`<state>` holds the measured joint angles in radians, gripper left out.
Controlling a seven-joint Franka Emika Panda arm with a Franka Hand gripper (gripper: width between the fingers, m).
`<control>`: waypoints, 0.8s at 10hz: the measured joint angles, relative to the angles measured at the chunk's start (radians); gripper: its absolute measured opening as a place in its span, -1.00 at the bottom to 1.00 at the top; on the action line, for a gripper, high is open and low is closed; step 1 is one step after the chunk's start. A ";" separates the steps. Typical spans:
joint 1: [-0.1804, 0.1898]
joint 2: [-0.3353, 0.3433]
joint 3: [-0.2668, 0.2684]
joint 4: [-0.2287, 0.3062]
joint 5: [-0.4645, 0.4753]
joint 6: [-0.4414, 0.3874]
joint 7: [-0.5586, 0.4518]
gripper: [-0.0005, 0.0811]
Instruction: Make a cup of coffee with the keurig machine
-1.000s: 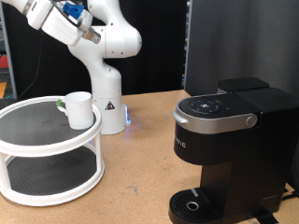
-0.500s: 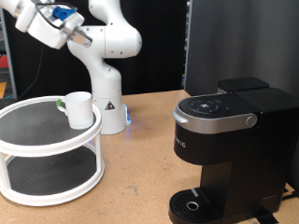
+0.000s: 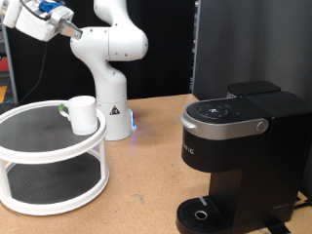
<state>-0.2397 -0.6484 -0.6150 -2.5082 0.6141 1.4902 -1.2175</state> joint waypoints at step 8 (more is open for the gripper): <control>0.000 0.038 -0.167 0.069 -0.050 -0.070 -0.086 -0.98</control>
<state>-0.2396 -0.6100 -0.7823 -2.4395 0.5645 1.4205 -1.3030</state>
